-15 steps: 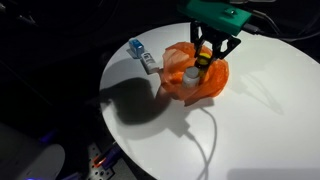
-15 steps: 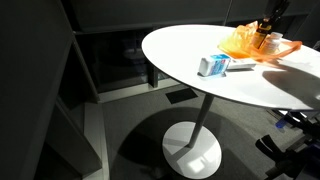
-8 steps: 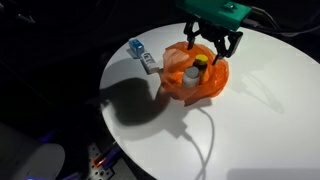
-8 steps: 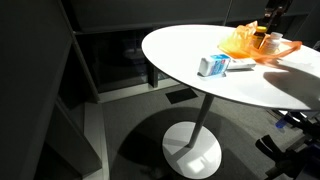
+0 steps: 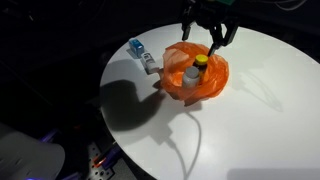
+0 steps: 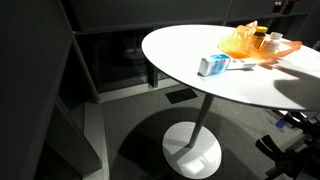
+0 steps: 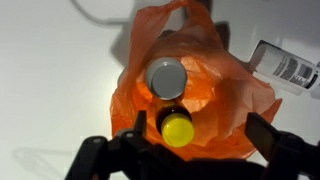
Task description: Put the brown bottle in the plastic
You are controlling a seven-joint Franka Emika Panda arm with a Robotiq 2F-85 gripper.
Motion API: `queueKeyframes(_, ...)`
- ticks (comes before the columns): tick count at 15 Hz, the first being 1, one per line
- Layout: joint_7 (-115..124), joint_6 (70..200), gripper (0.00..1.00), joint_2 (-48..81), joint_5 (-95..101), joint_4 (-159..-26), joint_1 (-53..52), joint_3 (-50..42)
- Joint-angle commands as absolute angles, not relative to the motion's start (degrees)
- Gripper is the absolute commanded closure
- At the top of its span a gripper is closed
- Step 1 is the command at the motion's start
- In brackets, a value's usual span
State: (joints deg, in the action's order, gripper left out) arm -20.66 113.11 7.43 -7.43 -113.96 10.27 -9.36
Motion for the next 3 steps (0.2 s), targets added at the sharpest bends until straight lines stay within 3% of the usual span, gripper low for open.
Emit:
queueKeyframes(1,-19.8,112.7,0.0,6.9,-6.8,-114.1,10.5,-9.0)
queueKeyframes(3,-19.1,112.3,0.0,5.9,-6.4,-114.6,10.4,-9.0)
